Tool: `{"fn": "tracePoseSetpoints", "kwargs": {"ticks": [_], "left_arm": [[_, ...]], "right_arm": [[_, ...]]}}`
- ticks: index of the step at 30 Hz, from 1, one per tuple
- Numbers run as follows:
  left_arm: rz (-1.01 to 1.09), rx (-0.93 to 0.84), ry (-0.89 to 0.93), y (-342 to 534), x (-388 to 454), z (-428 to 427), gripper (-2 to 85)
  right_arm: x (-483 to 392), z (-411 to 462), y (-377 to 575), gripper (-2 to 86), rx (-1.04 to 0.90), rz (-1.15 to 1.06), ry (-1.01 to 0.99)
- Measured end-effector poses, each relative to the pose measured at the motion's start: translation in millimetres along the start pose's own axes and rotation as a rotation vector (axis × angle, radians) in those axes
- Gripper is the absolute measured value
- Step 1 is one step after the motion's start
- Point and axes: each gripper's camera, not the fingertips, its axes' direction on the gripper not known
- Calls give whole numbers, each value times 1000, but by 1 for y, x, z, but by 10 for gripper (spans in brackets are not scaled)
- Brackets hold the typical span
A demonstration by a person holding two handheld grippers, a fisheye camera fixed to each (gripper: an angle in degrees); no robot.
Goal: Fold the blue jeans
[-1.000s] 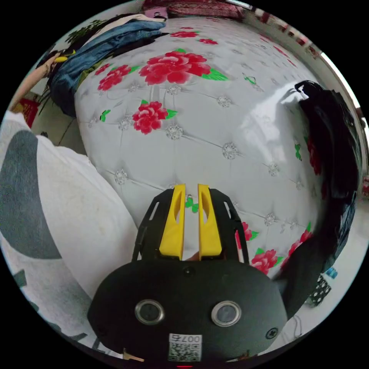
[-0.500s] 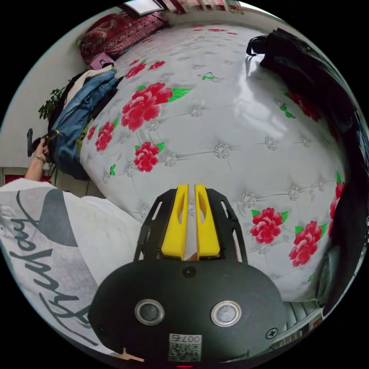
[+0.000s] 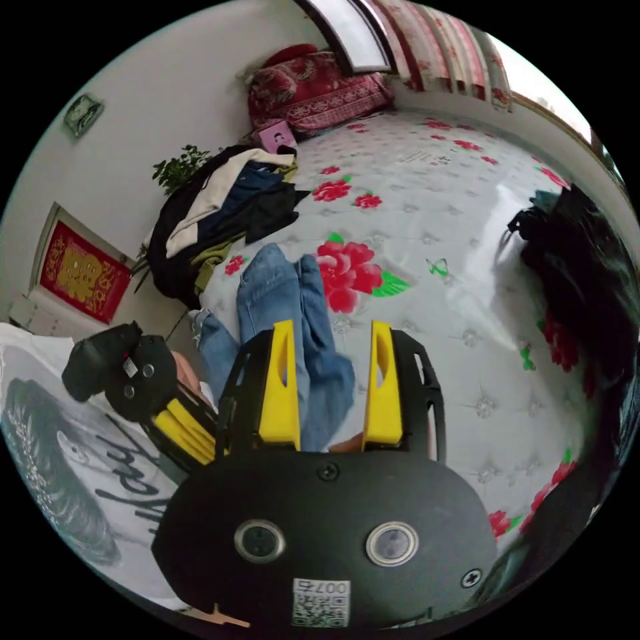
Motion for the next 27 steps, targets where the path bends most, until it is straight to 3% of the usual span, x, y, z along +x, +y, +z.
{"fn": "tracePoseSetpoints", "kwargs": {"ticks": [5,10,13,15,20,22,25,27], "left_arm": [[-79,37,151,9,-18,-2,-10],[-53,25,68,8,-8,-5,-10],[-125,60,47,21,-16,-14,-10],[-179,99,38,33,-23,-25,-9],[-432,304,-75,82,-57,-98,-9],[-513,310,-226,95,-77,-155,-9],[-452,300,-472,81,-69,-219,-9],[-337,411,-481,70,-54,-246,-9]], "right_arm": [[-37,41,-30,112,-104,-182,-21],[-91,122,-52,103,-341,-415,-52],[-112,179,-39,69,-512,-534,92],[-112,174,-36,43,-470,-570,160],[-16,24,-48,7,-12,-151,102],[22,-47,-28,4,200,-14,24],[57,-149,39,2,548,128,-24],[57,-185,86,2,682,155,15]]}}
